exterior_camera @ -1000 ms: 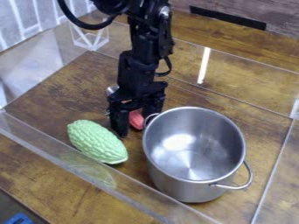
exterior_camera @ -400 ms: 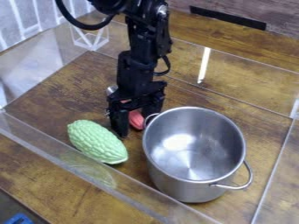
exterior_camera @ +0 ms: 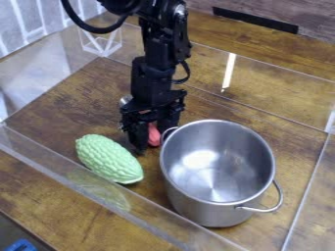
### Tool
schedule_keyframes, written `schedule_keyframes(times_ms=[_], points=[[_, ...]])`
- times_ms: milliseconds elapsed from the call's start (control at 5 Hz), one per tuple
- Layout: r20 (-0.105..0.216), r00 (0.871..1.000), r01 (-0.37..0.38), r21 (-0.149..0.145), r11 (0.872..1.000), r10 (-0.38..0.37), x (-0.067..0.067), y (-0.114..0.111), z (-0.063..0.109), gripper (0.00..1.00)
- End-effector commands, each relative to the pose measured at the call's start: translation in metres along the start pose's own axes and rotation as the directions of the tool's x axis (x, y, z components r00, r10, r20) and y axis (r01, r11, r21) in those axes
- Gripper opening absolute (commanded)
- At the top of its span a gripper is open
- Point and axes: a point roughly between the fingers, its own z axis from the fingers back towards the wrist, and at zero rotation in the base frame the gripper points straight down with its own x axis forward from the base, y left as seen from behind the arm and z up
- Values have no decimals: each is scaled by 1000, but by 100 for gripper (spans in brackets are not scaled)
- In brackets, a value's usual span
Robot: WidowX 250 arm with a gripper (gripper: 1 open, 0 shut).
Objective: Move the pink spoon to the left
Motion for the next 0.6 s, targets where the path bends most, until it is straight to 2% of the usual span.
schedule_keyframes(times_ms=[0, 400], points=[[3, 1000, -30, -38, 999, 30, 12, -1, 14, 0], [4, 1000, -18, -26, 1000, 18, 14, 0, 20, 0]])
